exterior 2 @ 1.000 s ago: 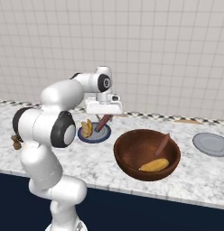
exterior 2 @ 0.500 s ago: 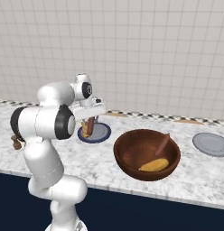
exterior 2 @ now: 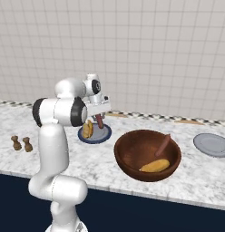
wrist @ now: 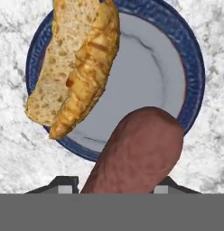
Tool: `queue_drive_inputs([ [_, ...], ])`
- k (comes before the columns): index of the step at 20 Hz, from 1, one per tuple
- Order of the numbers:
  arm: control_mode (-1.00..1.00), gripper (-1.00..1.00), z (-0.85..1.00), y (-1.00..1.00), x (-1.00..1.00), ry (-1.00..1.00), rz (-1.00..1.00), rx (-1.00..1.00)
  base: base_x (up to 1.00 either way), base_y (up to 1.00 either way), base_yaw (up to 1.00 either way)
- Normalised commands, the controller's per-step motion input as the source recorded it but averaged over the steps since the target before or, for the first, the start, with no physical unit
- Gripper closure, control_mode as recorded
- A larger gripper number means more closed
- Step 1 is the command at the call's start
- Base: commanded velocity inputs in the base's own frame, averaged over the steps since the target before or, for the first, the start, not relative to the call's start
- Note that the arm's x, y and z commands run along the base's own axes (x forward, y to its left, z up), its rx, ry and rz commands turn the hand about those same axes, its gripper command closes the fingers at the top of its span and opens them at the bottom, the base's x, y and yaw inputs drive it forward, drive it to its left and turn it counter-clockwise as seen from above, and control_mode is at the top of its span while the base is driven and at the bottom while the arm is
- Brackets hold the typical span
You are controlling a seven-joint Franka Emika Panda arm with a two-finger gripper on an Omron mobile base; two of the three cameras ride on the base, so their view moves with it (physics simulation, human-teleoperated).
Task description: Place one bun and one sausage from the bowl on each plate.
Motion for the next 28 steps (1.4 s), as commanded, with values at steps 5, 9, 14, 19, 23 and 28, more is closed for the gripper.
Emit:
queue_drive_inputs([
  [5,-1.0,1.0,-0.6,0.0,0.0,0.03,0.23,0.21,0.0,0.0,0.0],
  [9,-1.0,1.0,-0.33,0.0,0.0,0.05,0.21,0.27,0.0,0.0,0.0],
  [14,-1.0,1.0,-0.17,0.0,0.0,0.02,0.14,0.09,0.0,0.0,0.0],
  [19,-1.0,1.0,-0.27,0.0,0.03,0.02,0.0,0.0,0.0,0.0,0.0],
  [23,-1.0,1.0,-0.1,0.1,-0.01,0.0,0.0,0.0,0.0,0.0,0.0],
  [28,-1.0,-1.0,0.0,0.11,0.0,0.01,0.0,0.0,0.0,0.0,0.0],
])
